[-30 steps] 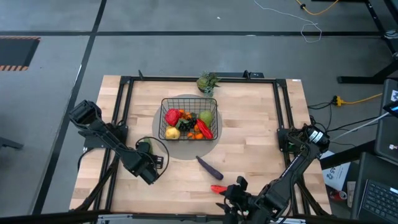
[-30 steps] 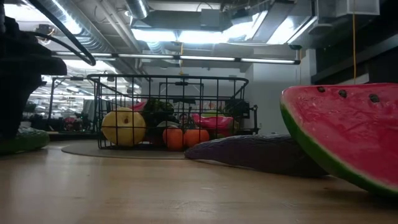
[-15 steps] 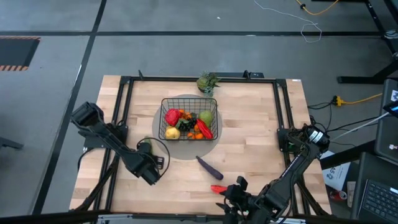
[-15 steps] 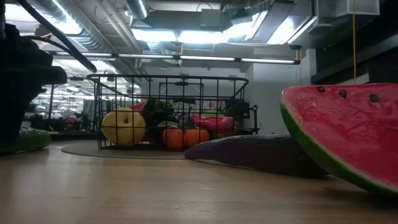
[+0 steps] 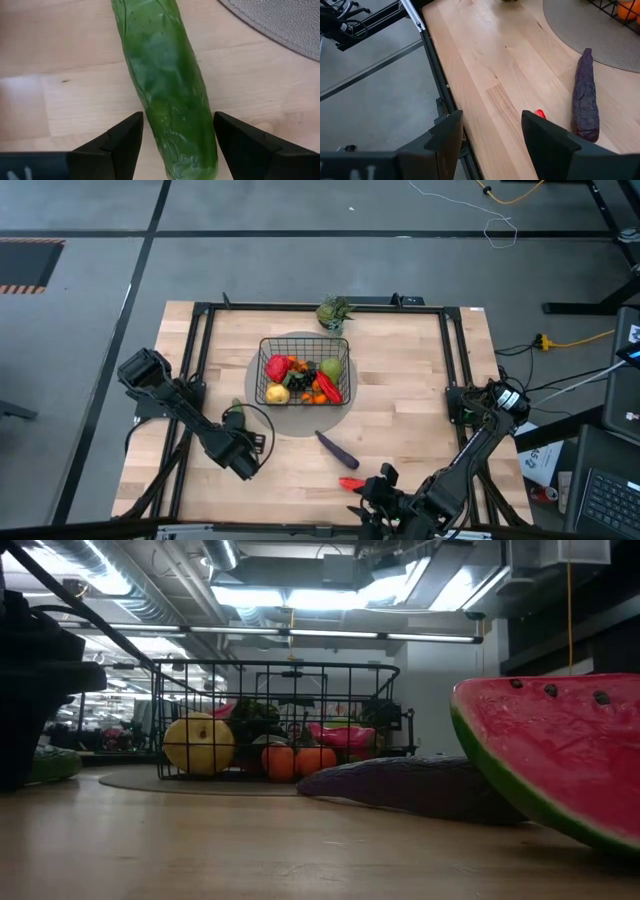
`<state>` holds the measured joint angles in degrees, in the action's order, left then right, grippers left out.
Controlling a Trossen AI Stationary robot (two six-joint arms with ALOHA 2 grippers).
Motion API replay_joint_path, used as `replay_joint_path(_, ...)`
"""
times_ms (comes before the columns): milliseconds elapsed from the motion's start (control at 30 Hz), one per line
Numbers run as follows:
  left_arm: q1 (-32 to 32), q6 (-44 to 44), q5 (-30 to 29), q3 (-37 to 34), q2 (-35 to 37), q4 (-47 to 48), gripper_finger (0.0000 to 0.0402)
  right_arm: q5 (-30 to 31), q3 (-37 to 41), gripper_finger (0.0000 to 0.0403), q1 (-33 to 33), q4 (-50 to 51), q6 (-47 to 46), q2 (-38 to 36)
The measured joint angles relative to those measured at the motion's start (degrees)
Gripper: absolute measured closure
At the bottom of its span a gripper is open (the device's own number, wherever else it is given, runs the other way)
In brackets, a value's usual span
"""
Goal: Build produce basket
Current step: Put the green cucumber into the black wire basket
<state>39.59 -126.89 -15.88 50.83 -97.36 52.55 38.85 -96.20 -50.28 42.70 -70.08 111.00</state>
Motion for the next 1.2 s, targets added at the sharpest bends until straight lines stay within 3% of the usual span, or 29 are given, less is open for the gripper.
replay_joint_path(200, 0.0, 2.22, 0.53, 0.04, 0.02, -4.26, 0.018, 0.0, 0.0, 0.0199, 0.0, 0.0, -0.07, 0.0)
replay_joint_path(467, -0.07, 5.7, 0.99, 0.04, 0.04, -6.31, 0.0302, -0.02, 0.0, 0.0199, -0.02, 0.0, -0.07, 0.0)
replay_joint_path(933, 0.9, 5.53, 4.07, 0.0, 1.44, -7.8, 0.0305, -2.82, 0.0, 0.0199, -0.02, 0.02, 0.25, 0.0)
replay_joint_path(1200, 2.65, 5.53, 4.98, 4.19, 1.6, -7.89, 0.0305, -2.99, 0.0, 0.0199, -0.03, 0.04, 0.29, 0.0)
